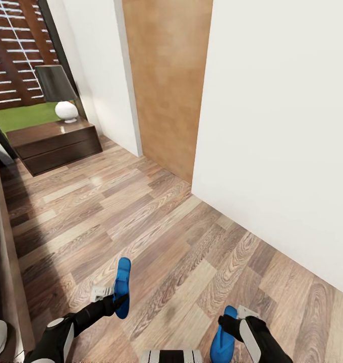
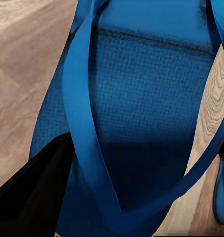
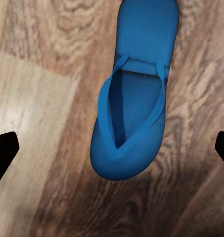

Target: In the bedroom, move the book from the bed onto either nightstand, and place the two sandals side by side next to the bed.

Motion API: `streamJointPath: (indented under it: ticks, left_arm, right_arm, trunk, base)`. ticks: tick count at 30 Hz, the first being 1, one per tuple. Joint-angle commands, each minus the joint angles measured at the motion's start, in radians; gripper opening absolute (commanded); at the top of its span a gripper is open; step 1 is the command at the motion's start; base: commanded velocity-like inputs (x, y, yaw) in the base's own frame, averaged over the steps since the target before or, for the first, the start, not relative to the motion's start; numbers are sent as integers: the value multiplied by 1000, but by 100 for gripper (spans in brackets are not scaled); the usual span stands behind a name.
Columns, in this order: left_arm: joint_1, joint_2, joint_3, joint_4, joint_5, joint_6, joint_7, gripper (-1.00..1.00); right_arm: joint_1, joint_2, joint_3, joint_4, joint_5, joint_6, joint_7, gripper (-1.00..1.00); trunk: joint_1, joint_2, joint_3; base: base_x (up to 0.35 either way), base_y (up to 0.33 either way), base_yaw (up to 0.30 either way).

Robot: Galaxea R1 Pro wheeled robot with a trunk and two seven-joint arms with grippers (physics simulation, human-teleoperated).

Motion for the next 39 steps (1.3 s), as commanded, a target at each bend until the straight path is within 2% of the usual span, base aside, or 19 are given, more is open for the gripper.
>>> streamJointPath:
  ticks: [1, 5, 10, 11, 12, 13, 15, 16, 17, 19, 20, 23, 25, 39]
  left_arm:
    - [-1, -2, 9, -2, -7, 4, -7, -100]
    - [-1, -2, 9, -2, -7, 4, -7, -100]
    - [-1, -1, 9, -6, 0, 5, -7, -100]
    - [-1, 0, 9, -41, 44, 17, -10, -100]
    - [-1, 0, 9, -53, 58, 27, -14, -100]
    - [-1, 0, 8, -83, 93, 57, -29, -100]
    - [-1, 0, 8, -157, 166, 151, -86, -100]
    - [-1, 0, 7, -177, 181, 177, -103, -100]
    - [-1, -1, 7, -252, 222, 278, -174, -100]
    - [-1, -1, 7, -295, 237, 336, -229, -100]
    - [-1, -2, 8, -319, 245, 372, -285, -100]
    - [-1, -5, 7, -337, 250, 404, -364, -100]
    - [-1, -7, 5, -340, 252, 410, -377, -100]
    - [-1, -15, 3, -336, 250, 412, -378, -100]
  right_arm:
    - [-1, 1, -2, -4, -40, 1, -7, 100]
    - [-20, 1, -2, -6, -116, -1, -7, 100]
    - [-31, 1, -3, -5, -163, -2, -7, 100]
    - [-32, 0, -2, -4, -167, -2, -7, 100]
    - [-32, 0, -2, -4, -167, -2, -7, 100]
    - [-32, 0, -2, -4, -168, -2, -7, 100]
    - [-32, -1, -3, -4, -168, -2, -7, 100]
    - [-32, 0, -3, -4, -168, -2, -7, 100]
    - [-32, -1, -3, -3, -169, -2, -8, 100]
    - [-32, -1, -3, -3, -169, -2, -8, 100]
    - [-32, -1, -3, -4, -169, -2, -8, 100]
    - [-32, -1, -3, -4, -169, -2, -7, 100]
    - [-32, -1, -4, -3, -169, -2, -7, 100]
    - [-32, 1, -1, -3, -169, -2, -7, 100]
  trunk:
    - [0, -1, -5]
    - [2, -2, -20]
    - [4, -3, -40]
    - [5, -3, -43]
    - [5, -3, -47]
    - [6, -3, -51]
    - [6, -4, -59]
    - [7, -4, -63]
    - [7, -4, -67]
    - [8, -5, -74]
    - [9, -5, -78]
    - [10, -6, -90]
    - [11, -6, -98]
    - [17, -10, -152]
  base:
    - [0, 0, 0]
    - [0, 0, 0]
    - [0, 0, 0]
    - [0, 0, 0]
    - [0, 0, 0]
    - [0, 0, 0]
    - [0, 0, 0]
    - [0, 0, 0]
    - [0, 0, 0]
    - [0, 0, 0]
    - [0, 0, 0]
    - [0, 0, 0]
    - [0, 0, 0]
    - [0, 0, 0]
